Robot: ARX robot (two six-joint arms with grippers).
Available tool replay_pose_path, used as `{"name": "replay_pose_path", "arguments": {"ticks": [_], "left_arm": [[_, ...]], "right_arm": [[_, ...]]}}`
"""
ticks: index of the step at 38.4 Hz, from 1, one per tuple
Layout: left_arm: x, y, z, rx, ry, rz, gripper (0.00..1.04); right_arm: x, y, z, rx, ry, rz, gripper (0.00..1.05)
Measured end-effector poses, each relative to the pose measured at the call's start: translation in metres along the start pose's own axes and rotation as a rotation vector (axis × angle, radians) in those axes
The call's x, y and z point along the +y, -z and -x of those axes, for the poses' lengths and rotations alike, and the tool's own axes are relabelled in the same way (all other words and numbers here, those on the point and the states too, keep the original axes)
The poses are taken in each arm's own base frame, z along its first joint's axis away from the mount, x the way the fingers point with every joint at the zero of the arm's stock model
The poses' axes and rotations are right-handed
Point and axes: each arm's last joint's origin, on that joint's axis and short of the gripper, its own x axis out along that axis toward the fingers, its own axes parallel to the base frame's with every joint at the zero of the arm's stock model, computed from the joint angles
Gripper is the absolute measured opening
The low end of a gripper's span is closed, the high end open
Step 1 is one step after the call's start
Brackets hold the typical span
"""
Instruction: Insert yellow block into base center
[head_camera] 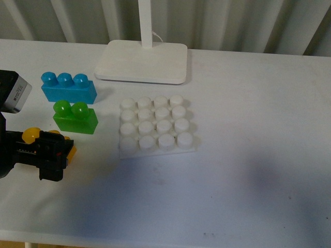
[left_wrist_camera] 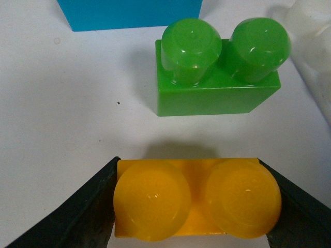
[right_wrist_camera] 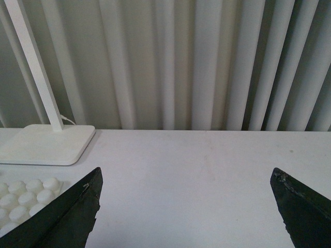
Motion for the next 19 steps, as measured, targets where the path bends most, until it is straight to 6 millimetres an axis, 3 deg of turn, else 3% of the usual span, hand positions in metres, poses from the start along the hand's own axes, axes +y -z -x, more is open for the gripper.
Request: {"name": "replay_pose_path", "arguments": {"ticks": [2, 9, 19], "left_arm": [[0.000, 0.000, 0.000, 0.000, -0.004, 0.007, 0.67], [-0.004, -0.003, 0.002, -0.012, -0.027, 0.019, 0.66], [-0.031, -0.031, 0.018, -0.063, -0.056, 0.031, 0.66]], "right_arm": [[0.000, 0.000, 0.000, 0.000, 0.000, 0.000, 0.95], [0.000, 0.000, 0.000, 0.000, 0.000, 0.000, 0.95], [0.000, 0.000, 0.000, 0.000, 0.000, 0.000, 0.95]]}}
